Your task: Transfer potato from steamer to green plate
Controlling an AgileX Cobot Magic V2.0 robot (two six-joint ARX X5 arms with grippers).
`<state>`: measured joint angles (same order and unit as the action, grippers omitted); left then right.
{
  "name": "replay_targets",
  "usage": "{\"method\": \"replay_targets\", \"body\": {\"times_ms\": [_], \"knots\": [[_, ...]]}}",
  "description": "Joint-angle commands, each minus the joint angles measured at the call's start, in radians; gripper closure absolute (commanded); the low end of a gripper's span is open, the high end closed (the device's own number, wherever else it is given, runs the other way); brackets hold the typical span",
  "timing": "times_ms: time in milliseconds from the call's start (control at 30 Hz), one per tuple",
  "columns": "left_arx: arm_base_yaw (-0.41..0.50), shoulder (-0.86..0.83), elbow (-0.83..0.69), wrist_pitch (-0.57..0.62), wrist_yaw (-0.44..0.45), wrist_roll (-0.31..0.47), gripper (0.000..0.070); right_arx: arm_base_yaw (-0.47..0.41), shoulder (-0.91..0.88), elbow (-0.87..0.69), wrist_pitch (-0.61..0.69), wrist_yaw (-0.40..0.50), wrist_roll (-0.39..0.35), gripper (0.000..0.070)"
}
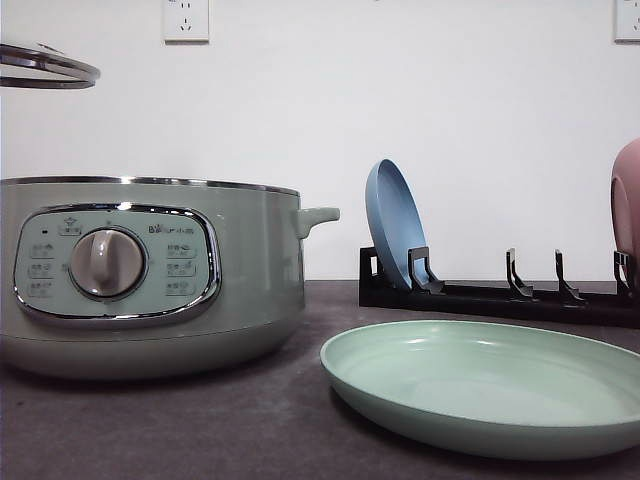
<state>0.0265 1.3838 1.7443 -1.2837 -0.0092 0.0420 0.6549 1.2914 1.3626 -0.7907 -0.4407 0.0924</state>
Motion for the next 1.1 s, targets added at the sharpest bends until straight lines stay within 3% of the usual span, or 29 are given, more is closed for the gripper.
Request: {"method": "replay_targets", "body": {"times_ms": [0,333,633,1067], "knots": [[0.007,-0.004,0.030,0.038,0.001,0.018,0.0699,0.012,0.040,0.029,0.012,-0.002,0.032,0.0272],[0.021,-0.004,0.030,0.042,0.001,0.018,0.0699,0.059,0.342,0.338,-0.031,0.001,0.032,0.0271],[0.021,-0.004,0.030,0.042,0.001,0.018,0.0699,0.110,0.663,0.656,-0.068,0.087,0.032,0.0226],[0.021,-0.004,0.030,0.044,0.001,0.017,0.0699,0.164,0.874,0.733,-0.006,0.311,0.040,0.0220]]}}
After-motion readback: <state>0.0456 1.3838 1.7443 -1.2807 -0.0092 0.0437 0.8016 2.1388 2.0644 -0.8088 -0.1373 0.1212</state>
